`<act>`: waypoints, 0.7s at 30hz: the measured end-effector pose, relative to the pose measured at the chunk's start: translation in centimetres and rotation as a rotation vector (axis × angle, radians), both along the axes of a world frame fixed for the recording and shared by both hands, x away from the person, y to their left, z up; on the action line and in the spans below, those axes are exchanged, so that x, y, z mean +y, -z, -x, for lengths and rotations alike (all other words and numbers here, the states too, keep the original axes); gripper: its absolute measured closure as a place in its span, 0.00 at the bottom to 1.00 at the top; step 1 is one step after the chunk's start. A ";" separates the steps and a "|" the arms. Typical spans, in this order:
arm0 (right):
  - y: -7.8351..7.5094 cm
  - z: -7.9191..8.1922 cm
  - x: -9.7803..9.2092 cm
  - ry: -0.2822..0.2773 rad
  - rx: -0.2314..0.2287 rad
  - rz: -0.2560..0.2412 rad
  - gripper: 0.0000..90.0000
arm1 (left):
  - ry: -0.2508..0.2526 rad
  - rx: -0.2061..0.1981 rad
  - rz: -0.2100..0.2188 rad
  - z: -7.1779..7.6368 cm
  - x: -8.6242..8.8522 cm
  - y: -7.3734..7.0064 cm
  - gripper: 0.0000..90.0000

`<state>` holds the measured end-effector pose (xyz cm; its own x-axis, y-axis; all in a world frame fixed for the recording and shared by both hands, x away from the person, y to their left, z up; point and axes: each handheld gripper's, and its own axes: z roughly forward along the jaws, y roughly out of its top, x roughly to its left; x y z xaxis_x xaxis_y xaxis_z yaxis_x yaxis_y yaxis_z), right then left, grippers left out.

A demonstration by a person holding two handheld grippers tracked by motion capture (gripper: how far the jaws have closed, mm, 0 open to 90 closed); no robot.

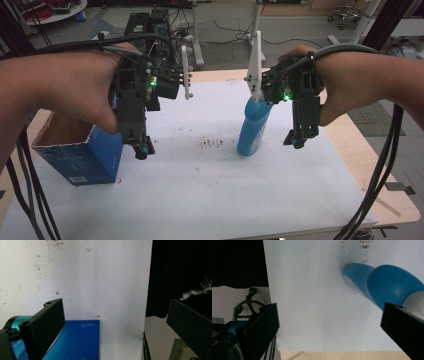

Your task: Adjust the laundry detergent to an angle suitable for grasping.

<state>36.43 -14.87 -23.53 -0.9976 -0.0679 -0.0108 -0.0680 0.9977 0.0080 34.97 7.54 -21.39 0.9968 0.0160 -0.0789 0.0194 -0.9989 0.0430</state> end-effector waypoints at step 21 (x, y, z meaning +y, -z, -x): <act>-0.1 -0.2 0.0 0.002 -0.003 -0.006 0.01 | -0.009 0.001 -0.008 -0.2 0.1 0.0 0.02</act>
<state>36.67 -14.91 -23.46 -0.9977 -0.0655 -0.0144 -0.0657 0.9977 0.0138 35.12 7.65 -21.41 0.9965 0.0256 -0.0795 0.0284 -0.9990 0.0350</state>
